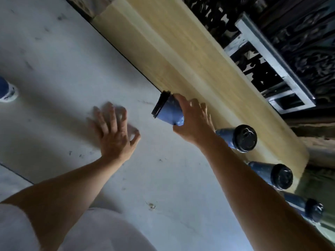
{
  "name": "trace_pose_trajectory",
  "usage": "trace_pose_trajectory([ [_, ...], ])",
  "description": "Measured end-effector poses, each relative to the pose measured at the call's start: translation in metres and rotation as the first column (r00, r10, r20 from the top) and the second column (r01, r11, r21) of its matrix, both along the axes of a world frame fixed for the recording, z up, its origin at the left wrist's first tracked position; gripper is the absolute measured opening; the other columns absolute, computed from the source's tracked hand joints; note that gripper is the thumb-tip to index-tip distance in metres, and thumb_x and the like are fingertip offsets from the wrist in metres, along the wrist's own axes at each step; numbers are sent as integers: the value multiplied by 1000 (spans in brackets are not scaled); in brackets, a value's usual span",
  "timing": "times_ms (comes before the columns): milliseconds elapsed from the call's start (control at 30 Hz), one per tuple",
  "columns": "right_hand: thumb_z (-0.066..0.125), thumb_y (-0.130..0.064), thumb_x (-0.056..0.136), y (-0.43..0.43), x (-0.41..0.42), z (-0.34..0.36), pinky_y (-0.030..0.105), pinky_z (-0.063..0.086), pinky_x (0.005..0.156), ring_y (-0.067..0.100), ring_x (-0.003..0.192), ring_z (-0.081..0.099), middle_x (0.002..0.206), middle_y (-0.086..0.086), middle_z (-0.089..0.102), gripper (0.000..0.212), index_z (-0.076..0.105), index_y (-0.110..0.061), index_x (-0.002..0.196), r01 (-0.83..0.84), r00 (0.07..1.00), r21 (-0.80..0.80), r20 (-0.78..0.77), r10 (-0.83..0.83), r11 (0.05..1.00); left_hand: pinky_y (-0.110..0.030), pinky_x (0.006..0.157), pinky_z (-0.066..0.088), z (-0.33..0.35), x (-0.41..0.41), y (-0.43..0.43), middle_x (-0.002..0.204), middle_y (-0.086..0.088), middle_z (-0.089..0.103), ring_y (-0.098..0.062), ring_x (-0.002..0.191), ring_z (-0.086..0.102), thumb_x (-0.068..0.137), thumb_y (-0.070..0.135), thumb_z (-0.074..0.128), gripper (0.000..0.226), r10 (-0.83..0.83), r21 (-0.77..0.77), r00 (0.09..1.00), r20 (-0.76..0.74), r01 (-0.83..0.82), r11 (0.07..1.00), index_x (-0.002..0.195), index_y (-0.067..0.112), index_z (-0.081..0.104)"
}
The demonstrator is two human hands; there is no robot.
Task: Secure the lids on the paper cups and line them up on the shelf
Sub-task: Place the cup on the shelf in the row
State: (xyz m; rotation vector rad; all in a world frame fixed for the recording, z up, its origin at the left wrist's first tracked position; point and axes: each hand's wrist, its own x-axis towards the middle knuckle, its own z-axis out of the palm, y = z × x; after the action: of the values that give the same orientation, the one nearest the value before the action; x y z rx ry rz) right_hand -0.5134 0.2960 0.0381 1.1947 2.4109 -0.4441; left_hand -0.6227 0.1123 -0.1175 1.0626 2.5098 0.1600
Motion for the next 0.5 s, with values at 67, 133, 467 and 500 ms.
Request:
trace_pose_trajectory([
  [67,71,-23,81,11,-10,1,49,46,94,36,121,44,134,9,44,88,20,-40,151,-194,976,98,119,182,976,-68,117,-1,-4,3,2,168,-15,5,-53,150,-6,85,63,43,88,34,18,999,-5,-34,999,159,22,16],
  [133,74,-21,78,21,-20,0,49,43,93,37,120,44,133,11,45,87,26,-37,149,-372,915,174,232,329,912,-66,117,-3,-7,5,3,168,-14,6,-52,150,-6,84,62,43,87,53,32,998,-27,-52,998,158,23,19],
  [467,72,-30,77,50,-40,48,68,22,114,42,129,37,136,17,44,61,51,-25,134,-793,586,364,673,451,488,-67,120,4,-10,8,5,159,-14,30,-50,150,7,82,53,49,72,166,155,983,-83,-152,976,149,28,36],
  [500,71,-34,79,51,-41,56,69,20,115,43,130,36,137,17,44,58,52,-25,133,-807,569,375,701,431,456,-66,120,3,-10,8,5,158,-14,31,-50,150,7,82,53,49,72,172,162,981,-90,-156,974,148,28,36],
])
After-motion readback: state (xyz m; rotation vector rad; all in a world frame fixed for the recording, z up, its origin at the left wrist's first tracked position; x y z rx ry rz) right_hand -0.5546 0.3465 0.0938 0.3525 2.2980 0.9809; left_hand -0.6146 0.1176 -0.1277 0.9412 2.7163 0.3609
